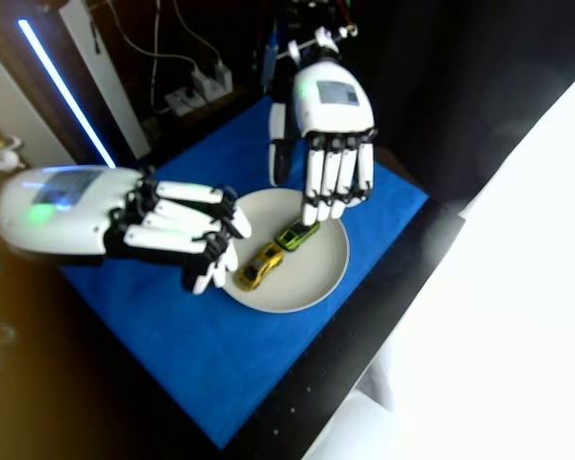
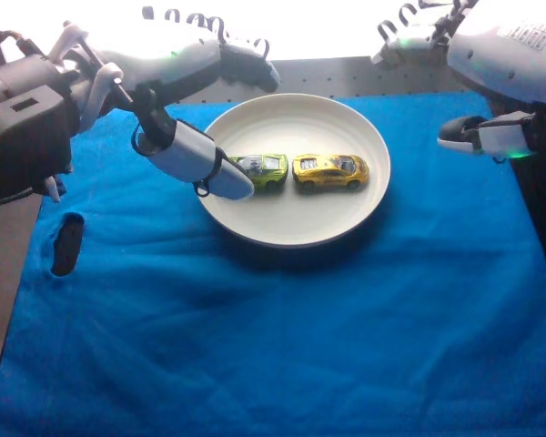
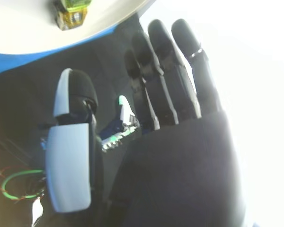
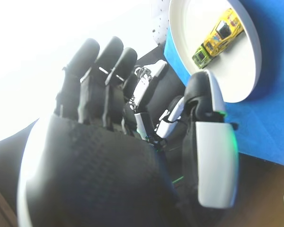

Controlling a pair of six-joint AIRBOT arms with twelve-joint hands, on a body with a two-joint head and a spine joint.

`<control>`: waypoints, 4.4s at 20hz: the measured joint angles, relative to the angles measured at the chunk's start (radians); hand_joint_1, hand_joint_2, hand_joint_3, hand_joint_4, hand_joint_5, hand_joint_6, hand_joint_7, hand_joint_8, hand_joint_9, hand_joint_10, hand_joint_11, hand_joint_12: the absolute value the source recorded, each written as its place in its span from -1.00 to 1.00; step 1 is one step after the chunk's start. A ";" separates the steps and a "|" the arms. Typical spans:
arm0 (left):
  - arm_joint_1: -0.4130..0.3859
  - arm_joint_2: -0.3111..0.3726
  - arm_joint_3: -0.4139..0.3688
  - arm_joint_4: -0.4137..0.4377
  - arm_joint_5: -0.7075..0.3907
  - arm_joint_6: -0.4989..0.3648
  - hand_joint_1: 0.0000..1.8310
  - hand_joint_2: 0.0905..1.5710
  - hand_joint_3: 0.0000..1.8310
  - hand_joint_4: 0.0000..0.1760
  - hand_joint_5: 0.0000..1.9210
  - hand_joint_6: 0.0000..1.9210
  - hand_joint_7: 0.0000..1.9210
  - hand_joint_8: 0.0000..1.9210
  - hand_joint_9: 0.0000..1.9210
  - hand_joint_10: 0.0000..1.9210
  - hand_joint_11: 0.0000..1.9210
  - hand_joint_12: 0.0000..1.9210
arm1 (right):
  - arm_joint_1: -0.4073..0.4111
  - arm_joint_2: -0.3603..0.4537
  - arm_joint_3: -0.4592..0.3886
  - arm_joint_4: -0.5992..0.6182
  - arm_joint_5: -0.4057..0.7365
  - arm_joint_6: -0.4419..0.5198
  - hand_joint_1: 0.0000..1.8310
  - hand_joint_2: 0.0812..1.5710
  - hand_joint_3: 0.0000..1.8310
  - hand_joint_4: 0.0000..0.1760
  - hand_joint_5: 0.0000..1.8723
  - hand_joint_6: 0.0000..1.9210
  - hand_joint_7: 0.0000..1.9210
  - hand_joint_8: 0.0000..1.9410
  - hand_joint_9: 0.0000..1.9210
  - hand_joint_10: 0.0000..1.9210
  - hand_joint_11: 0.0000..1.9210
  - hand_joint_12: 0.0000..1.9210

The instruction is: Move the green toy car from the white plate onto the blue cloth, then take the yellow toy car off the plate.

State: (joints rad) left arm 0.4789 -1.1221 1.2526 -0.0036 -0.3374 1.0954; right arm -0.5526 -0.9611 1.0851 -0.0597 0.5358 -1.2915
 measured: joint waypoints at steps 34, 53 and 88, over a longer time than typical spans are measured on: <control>-0.005 -0.160 0.150 -0.082 0.129 0.065 0.09 0.11 -1.00 -1.00 -0.14 -1.00 -0.34 -0.29 -0.60 0.29 -0.80 0.87 | 0.000 0.000 0.000 0.003 0.005 0.000 0.22 0.22 -1.00 -1.00 -0.45 -0.30 -0.43 -0.17 -0.57 0.25 -0.81 0.83; 0.011 -0.191 0.192 -0.144 0.148 0.100 0.11 0.12 -1.00 -1.00 -0.09 -0.99 -0.20 -0.82 -0.61 -0.10 -1.00 0.53 | 0.000 0.000 -0.005 0.003 0.005 0.000 0.22 0.22 -1.00 -1.00 -0.46 -0.36 -0.42 -0.15 -0.60 0.29 -0.94 0.92; 0.214 0.263 -0.342 -0.066 -0.285 0.105 0.31 0.45 -1.00 -1.00 -0.06 0.08 -0.10 0.36 -0.45 0.50 -0.84 1.00 | -0.001 0.013 -0.014 0.015 0.013 0.000 0.31 0.24 -1.00 -1.00 -0.40 -0.40 -0.42 0.09 -0.52 0.51 -0.68 1.00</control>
State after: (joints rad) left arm 0.6926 -0.8589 0.9108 -0.0692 -0.6224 1.2007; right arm -0.5533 -0.9485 1.0706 -0.0444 0.5484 -1.2911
